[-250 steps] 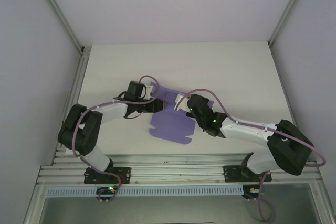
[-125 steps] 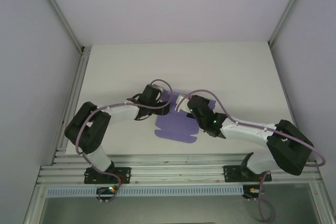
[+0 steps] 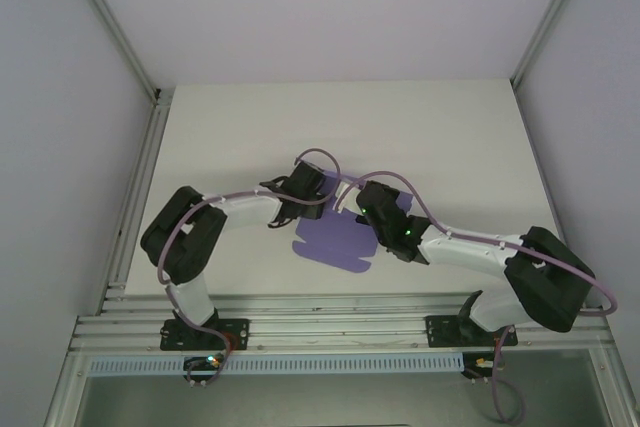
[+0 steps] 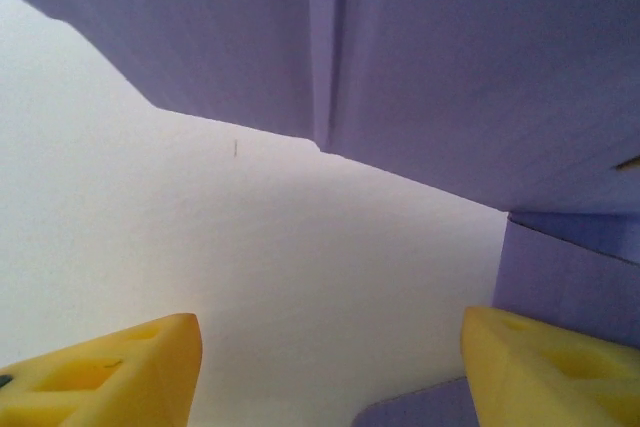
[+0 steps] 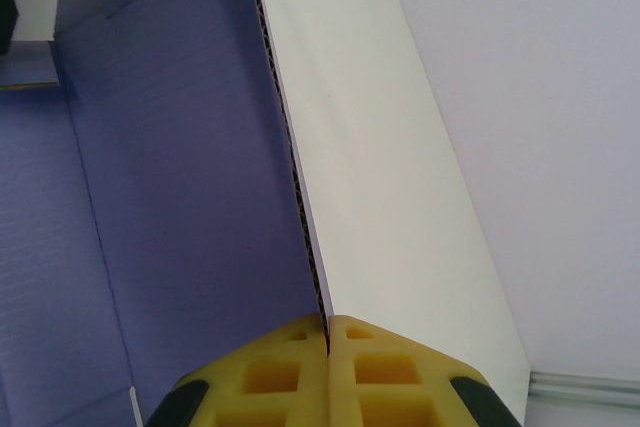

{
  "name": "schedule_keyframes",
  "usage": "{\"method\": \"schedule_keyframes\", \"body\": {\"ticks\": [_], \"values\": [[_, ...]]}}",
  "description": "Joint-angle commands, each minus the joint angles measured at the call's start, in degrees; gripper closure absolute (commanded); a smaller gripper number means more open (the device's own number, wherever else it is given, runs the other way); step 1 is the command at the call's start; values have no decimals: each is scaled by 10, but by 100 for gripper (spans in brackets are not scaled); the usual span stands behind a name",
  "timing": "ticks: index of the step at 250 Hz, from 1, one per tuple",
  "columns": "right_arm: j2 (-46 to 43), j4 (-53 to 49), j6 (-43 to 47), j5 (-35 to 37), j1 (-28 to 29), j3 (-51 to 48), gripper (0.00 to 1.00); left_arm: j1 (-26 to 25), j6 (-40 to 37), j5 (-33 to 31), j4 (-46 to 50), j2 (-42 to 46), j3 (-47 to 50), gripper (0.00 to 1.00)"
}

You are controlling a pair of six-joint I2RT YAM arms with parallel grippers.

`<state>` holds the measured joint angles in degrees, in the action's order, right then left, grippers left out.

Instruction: Assemble paper box

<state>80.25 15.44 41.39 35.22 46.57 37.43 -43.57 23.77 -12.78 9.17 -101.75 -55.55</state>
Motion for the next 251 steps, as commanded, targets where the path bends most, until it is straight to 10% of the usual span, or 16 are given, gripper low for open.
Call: {"method": "schedule_keyframes", "body": {"ticks": [1, 85, 186, 251], "values": [[11, 32, 1, -2, 10, -5, 100, -4, -4, 4, 22, 46, 22, 29], [46, 115, 142, 40, 18, -26, 100, 138, 21, 132, 53, 264, 137, 0], [140, 474, 431, -36, 40, -62, 100, 301, -3, 263, 39, 366, 150, 0], [185, 511, 448, -53, 45, -65, 100, 356, -42, 319, 31, 366, 116, 0]]}}
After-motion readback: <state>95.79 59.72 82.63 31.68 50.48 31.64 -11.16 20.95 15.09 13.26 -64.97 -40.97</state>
